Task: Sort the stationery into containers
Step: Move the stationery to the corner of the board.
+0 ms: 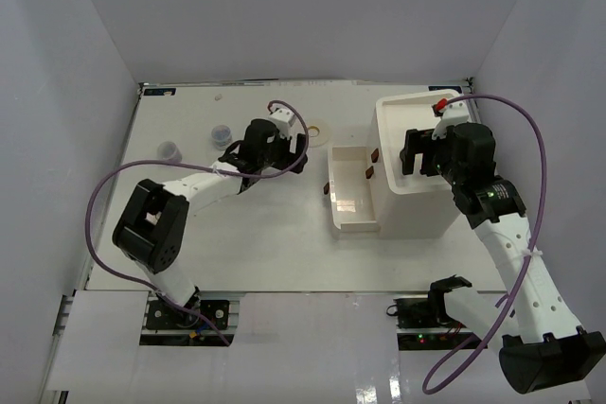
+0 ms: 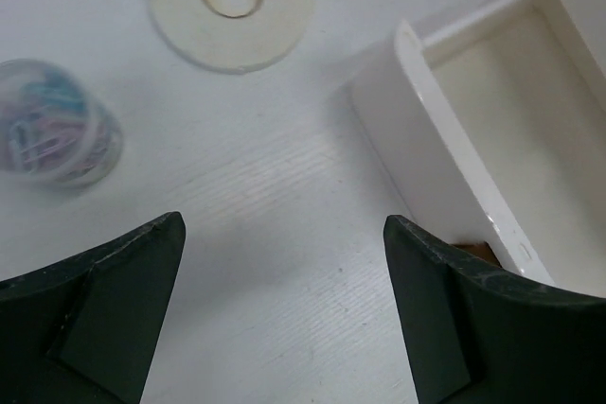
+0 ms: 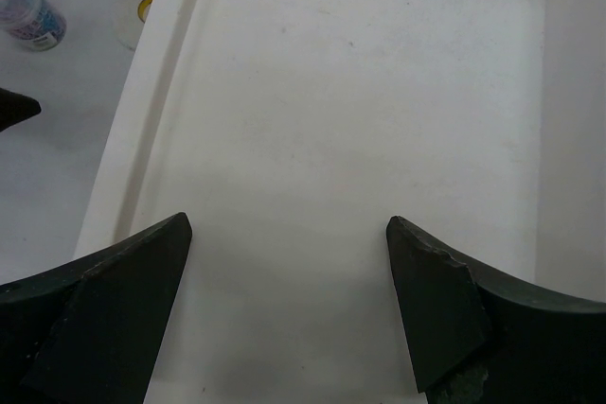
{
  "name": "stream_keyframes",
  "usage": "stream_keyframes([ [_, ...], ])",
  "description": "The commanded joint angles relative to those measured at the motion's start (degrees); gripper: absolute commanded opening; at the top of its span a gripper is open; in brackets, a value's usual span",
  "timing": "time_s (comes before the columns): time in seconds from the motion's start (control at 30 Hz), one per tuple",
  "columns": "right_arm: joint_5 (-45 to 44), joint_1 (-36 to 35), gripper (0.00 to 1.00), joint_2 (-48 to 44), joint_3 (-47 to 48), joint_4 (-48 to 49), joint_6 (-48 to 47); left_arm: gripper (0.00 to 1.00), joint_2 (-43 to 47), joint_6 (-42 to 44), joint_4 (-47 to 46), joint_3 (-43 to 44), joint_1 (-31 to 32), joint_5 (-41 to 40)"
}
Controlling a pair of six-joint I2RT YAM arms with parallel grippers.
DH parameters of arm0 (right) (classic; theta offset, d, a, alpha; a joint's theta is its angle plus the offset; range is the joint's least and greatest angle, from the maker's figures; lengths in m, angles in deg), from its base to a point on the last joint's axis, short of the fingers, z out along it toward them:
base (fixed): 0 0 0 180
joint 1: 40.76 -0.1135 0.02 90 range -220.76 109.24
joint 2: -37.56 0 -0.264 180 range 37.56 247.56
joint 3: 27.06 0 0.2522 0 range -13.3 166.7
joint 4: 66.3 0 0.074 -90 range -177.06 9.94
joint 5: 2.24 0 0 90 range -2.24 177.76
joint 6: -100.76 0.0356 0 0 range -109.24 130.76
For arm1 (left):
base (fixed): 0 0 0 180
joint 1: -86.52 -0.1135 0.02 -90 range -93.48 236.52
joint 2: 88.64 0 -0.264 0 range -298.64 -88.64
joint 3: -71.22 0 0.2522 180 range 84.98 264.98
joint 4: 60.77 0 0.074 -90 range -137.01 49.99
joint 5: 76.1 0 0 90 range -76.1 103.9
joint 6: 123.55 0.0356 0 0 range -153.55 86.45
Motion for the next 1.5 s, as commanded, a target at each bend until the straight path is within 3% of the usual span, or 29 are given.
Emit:
stream_keyframes([
  [0.0,1.7,0.3,0.9,-0.7,-1.1,-2.8,0.6,0.98,6.1,-8.1,9.2,3.9,-0.6,-16.8],
  [0.03,2.0,0.3,0.9,-0.7,-1.1,-2.8,0.6,0.98,6.5,-11.2,11.4,4.2,-0.9,-23.2],
  [0.1,2.2,0.3,0.9,-1.3,-1.4,-2.7,0.8,0.98,7.6,-13.7,19.4,5.3,-2.7,-27.9],
  [0.23,3.4,0.2,0.9,-2.1,-2.1,-2.2,1.1,0.98,11.1,-19.2,29.8,1.2,-9.1,-30.4],
  [0.43,6.2,0.1,0.9,-3.2,-2.2,-1.9,1.2,0.98,19.9,-21.2,30.9,-12.1,-19.9,-29.5],
  [0.6,7.3,0.0,0.9,-3.8,-2.8,-1.5,1.3,0.98,20.5,-19.6,27.8,-16.6,-29.2,-25.2],
  [0.87,6.1,0.0,0.9,-5.7,-3.8,-1.2,1.2,0.96,14.7,-19.8,27.7,-14.9,-31.4,-25.1],
  [1.13,6.2,-0.3,0.9,-6.1,-4.4,-0.4,1.2,0.87,12.7,-20.1,27.0,-16.0,-31.4,-20.2],
  [1.33,6.2,-0.2,0.9,-6.4,-4.5,-0.3,1.3,0.6,10.5,-19.1,26.9,-15.3,-31.2,-15.7],
  [1.47,6.1,-0.2,0.9,-6.6,-4.6,-0.3,1.2,0.5,9.6,-18.4,26.9,-14.9,-28.8,-15.1],
])
